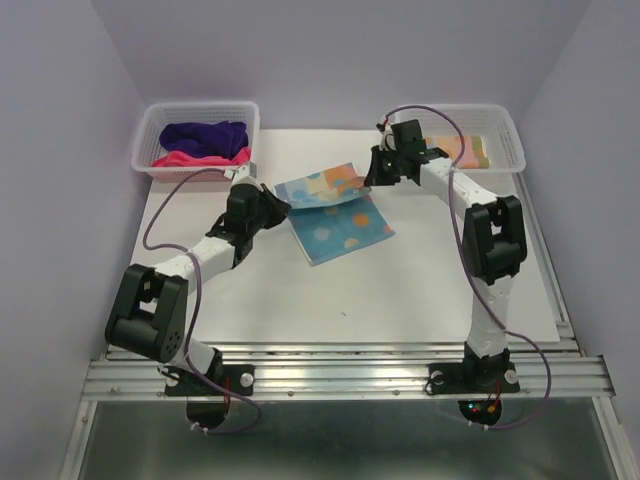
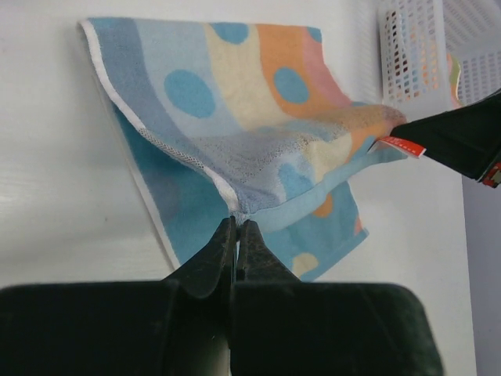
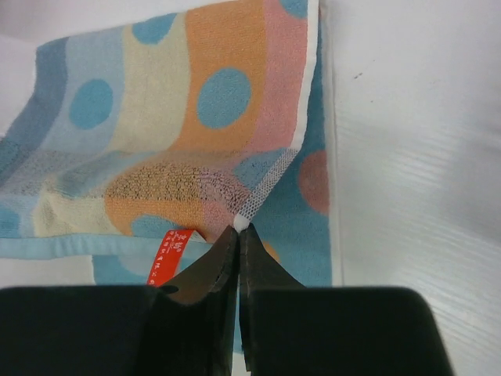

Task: Fold and stack the towels
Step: Fold the towel

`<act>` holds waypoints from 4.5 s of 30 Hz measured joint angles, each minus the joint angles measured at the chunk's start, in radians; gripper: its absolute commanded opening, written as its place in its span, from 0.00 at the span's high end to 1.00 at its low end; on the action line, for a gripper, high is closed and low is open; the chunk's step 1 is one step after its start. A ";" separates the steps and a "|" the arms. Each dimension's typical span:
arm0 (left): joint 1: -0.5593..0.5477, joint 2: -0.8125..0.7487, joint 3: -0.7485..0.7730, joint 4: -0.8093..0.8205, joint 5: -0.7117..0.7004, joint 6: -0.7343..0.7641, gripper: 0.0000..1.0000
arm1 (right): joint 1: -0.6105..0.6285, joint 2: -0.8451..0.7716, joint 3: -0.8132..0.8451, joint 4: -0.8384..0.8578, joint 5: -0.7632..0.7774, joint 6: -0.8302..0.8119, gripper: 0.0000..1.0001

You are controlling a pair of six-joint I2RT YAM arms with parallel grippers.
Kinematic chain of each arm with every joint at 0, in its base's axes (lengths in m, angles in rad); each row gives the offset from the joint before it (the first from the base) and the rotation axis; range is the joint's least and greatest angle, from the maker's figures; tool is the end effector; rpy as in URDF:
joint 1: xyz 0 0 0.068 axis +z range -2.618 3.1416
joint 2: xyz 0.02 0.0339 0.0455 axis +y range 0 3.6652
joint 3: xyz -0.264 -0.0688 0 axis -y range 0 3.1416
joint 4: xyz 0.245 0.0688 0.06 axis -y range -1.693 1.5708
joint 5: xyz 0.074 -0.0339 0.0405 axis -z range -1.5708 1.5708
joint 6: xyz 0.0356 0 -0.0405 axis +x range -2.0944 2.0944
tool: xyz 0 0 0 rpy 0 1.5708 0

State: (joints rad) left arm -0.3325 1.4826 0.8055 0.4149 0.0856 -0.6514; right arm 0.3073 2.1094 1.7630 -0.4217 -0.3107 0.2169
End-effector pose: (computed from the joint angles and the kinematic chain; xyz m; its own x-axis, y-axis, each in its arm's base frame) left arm 0.3119 -0.1109 0.2414 -0.4393 -0.4874 -0.7546 0.1721 0.7788 -0.6032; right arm 0.4579 0.1567 0.2384 -0.7538 -0.0242 -0.6567 -0.3434 0.8665 0.3622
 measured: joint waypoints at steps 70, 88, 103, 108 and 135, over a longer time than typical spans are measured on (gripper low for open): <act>-0.211 0.039 -0.301 0.074 0.028 -0.187 0.61 | 0.000 -0.158 -0.364 -0.107 0.146 0.023 0.69; -0.188 -0.128 -0.098 -0.237 -0.187 -0.090 0.01 | 0.002 -0.197 -0.257 -0.041 0.036 -0.041 0.00; 0.009 0.253 0.242 -0.286 -0.191 0.094 0.01 | 0.008 0.182 0.204 -0.012 0.034 -0.208 0.00; 0.018 0.355 0.317 -0.289 -0.175 0.123 0.07 | 0.008 0.293 0.255 -0.017 0.076 -0.241 0.00; 0.064 0.539 0.471 -0.282 -0.134 0.163 0.60 | 0.008 0.413 0.378 0.099 0.112 -0.277 0.44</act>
State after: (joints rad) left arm -0.2687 2.0212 1.2762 0.1326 -0.0486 -0.4889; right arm 0.3157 2.5221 2.1407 -0.3225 -0.1986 -0.0597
